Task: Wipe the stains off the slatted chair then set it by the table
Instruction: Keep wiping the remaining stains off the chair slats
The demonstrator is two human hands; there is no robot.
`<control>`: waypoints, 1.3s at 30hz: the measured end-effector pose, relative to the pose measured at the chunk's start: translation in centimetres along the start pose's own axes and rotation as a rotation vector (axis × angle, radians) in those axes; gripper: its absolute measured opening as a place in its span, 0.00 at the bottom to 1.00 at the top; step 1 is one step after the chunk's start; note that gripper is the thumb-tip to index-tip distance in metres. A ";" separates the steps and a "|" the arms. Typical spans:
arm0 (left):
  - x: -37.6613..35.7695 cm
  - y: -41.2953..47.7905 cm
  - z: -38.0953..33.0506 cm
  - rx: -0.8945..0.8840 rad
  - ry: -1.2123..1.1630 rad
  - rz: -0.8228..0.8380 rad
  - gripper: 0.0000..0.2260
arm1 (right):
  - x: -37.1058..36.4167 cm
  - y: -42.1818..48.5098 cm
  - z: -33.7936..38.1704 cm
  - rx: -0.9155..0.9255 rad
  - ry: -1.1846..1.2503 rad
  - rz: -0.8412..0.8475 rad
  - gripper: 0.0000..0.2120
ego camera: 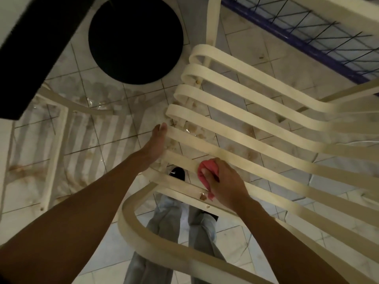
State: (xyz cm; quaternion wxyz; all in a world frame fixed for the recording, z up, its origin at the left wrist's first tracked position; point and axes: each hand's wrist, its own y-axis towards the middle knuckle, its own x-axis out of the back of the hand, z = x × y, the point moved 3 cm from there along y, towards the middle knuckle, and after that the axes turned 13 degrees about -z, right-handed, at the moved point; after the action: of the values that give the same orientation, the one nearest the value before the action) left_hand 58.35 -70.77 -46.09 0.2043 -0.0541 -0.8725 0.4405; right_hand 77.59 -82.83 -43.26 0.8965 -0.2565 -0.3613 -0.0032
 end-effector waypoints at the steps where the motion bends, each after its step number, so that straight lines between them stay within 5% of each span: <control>1: 0.0 -0.1 -0.1 0.007 -0.024 0.004 0.26 | -0.1 0.2 0.1 -0.012 -0.011 0.017 0.13; 5: -0.1 -0.1 -0.1 0.063 -0.084 0.038 0.31 | -1.5 1.6 2.5 0.045 -0.030 0.048 0.06; 19: 2.7 1.7 1.6 0.338 -0.519 0.240 0.42 | -7.6 5.1 12.3 0.020 -0.085 -0.041 0.11; 30: 1.3 0.3 -0.1 0.242 -0.272 -0.016 0.33 | -0.8 1.6 2.1 0.008 0.009 0.089 0.07; 39: -0.1 -1.0 -0.6 0.088 -0.144 -0.174 0.20 | 6.9 -2.2 -7.5 -0.261 -0.167 0.161 0.04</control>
State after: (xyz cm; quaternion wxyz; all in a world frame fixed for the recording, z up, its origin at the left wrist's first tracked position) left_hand 58.72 -70.95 -45.07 0.1807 0.0624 -0.8661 0.4619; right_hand 87.10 -86.97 -42.37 0.8198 -0.3980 -0.4095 0.0433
